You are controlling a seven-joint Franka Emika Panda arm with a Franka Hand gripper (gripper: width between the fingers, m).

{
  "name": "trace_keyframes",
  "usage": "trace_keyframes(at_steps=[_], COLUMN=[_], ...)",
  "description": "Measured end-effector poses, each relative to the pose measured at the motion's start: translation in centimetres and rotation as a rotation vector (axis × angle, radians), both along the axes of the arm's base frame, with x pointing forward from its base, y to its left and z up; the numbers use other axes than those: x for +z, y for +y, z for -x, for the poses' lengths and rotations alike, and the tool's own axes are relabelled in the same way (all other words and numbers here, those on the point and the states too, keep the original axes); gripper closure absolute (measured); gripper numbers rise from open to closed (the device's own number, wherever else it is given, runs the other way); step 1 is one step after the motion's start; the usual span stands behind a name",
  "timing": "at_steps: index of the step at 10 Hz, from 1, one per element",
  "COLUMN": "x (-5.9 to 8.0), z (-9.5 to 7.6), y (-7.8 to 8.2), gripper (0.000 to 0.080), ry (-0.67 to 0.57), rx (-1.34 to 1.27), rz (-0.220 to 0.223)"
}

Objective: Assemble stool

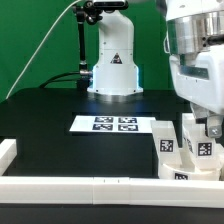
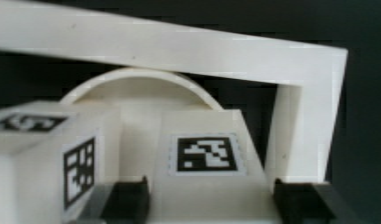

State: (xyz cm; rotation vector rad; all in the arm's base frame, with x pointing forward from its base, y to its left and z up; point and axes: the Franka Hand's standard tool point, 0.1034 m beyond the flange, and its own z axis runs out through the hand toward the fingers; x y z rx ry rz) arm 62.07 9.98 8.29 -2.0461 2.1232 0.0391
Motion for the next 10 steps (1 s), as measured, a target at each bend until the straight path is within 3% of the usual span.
trace_keyframes(at_steps=[4, 5, 6, 7, 8, 10], x=[-0.1, -0.1, 0.1, 1.0, 2.1, 2.3], z=[0.1, 0.1, 0.1, 0.2, 0.1, 0.0], y=[0.5, 0.6, 0.5, 0.2, 0.2, 0.2], gripper=[0.0464, 0.0382, 0.0382, 0.0248, 0.0169, 0.0153], ry=[0.036, 0.037, 0.032, 0.03, 0.018, 0.003], rx=[-0.198, -0.202, -0.154, -0.072, -0.028, 0.027], rz=[-0.043, -0.045, -0.041, -0.04, -0.043, -0.037])
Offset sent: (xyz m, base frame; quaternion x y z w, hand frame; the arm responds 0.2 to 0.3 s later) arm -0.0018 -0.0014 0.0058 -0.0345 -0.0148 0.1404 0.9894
